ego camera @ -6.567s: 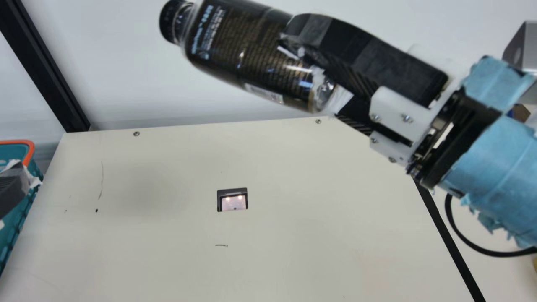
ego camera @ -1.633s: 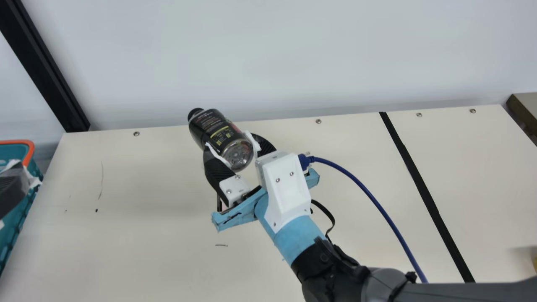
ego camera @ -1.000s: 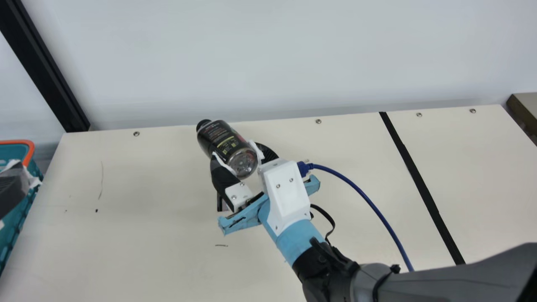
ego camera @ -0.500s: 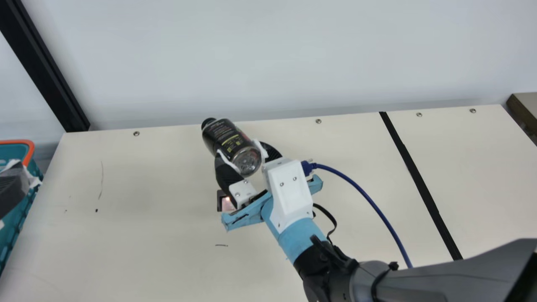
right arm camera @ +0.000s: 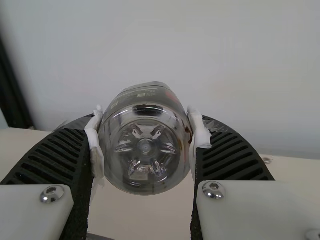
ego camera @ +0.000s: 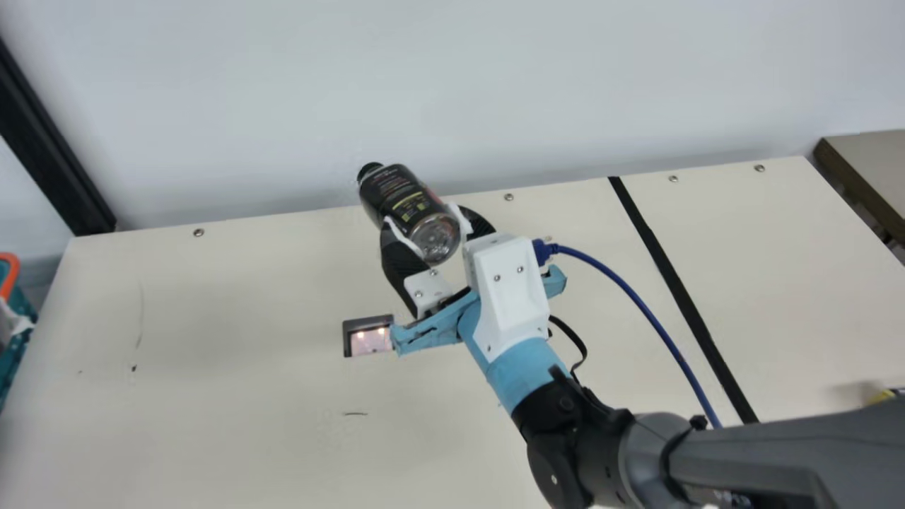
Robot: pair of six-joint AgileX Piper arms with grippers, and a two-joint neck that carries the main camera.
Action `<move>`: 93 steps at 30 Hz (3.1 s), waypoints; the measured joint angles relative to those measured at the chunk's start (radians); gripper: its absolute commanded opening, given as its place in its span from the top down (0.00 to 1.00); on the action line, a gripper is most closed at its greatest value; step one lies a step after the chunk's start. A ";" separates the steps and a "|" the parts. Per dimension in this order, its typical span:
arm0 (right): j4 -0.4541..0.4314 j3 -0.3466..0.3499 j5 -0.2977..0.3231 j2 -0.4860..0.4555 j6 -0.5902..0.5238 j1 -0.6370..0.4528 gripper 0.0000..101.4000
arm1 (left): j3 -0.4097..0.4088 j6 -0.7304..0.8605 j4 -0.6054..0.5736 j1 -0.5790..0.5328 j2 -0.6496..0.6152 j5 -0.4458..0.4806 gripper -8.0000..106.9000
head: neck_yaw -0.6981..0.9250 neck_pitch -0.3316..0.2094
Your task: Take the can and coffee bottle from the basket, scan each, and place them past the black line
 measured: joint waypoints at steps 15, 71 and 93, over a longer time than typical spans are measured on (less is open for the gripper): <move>0.001 0.123 -0.019 -0.088 -0.026 -0.230 1.00 | 0.000 0.000 0.000 0.000 0.000 0.000 0.15 | -0.292 0.015; -0.182 0.195 -0.107 0.067 -0.045 -0.967 1.00 | 0.000 0.000 0.000 0.000 0.000 0.000 0.15 | -0.737 0.015; -0.121 0.196 -0.107 0.045 -0.056 -0.936 0.00 | 0.000 0.000 0.000 0.000 0.000 0.000 0.15 | -0.737 0.015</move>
